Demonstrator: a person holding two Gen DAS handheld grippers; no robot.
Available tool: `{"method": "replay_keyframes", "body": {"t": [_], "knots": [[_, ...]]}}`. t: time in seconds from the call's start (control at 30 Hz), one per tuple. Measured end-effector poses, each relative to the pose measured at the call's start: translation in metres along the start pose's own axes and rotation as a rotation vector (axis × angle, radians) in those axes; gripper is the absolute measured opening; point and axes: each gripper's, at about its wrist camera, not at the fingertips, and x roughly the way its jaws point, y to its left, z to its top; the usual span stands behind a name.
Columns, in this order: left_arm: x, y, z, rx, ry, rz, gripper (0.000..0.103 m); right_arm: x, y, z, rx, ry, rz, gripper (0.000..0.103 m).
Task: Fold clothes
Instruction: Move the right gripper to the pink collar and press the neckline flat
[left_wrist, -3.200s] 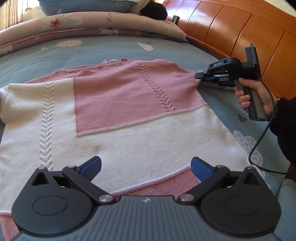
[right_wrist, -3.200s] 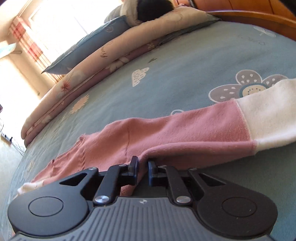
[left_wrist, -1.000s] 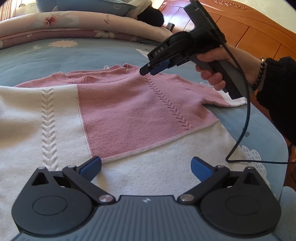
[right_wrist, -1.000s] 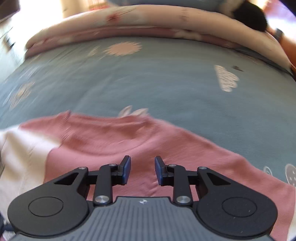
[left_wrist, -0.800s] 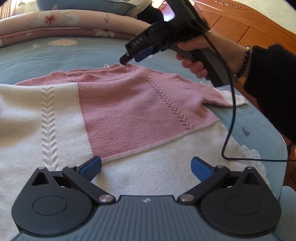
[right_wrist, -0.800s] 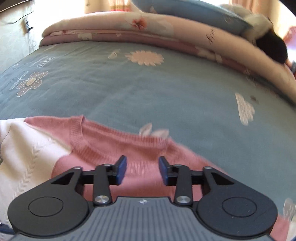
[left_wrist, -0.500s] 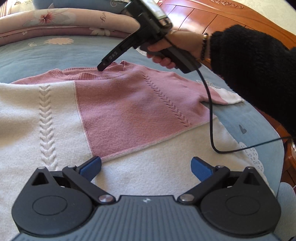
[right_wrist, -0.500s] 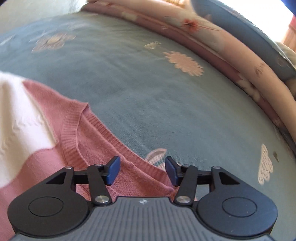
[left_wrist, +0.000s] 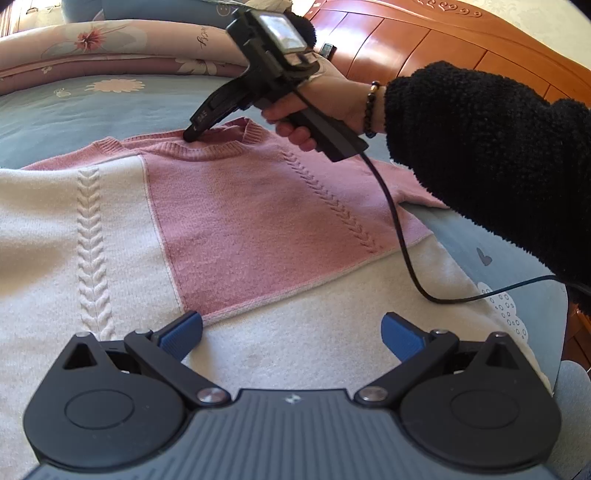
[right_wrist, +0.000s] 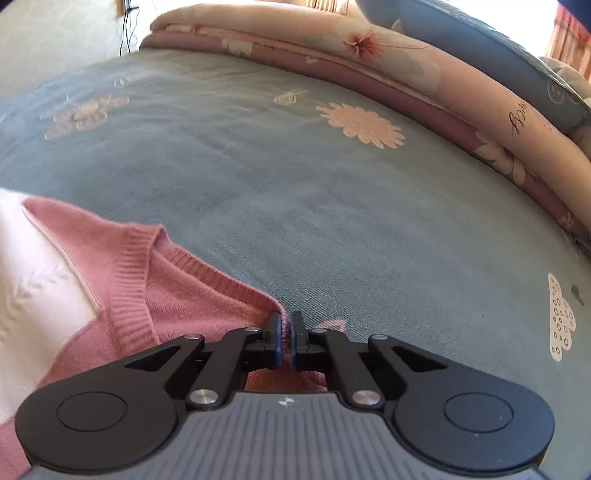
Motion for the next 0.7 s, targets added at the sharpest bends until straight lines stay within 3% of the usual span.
{"method": "replay_keyframes", "body": {"t": [0.07, 0.17, 0.37, 0.53, 0.63, 0.7], "knots": [[-0.002, 0.001, 0.001, -0.007, -0.001, -0.001, 0.102, -0.004, 0.0, 0.003, -0.002, -0.005, -0.023, 0.02], [-0.007, 0.0, 0.004, -0.012, -0.013, 0.0, 0.102, -0.019, 0.0, 0.011, 0.002, -0.036, -0.05, 0.032], [-0.015, 0.006, 0.01, -0.015, -0.035, 0.033, 0.102, -0.027, 0.033, 0.036, -0.014, -0.099, 0.123, 0.058], [-0.015, 0.012, 0.011, -0.012, -0.018, 0.036, 0.102, 0.008, 0.068, 0.05, -0.11, -0.072, 0.145, 0.059], [-0.016, 0.016, 0.012, -0.016, -0.022, 0.034, 0.102, 0.028, 0.069, 0.047, -0.108, -0.031, 0.169, 0.06], [-0.017, 0.018, 0.013, -0.025, -0.026, 0.029, 0.102, 0.027, 0.066, 0.046, -0.06, -0.027, 0.253, 0.033]]}}
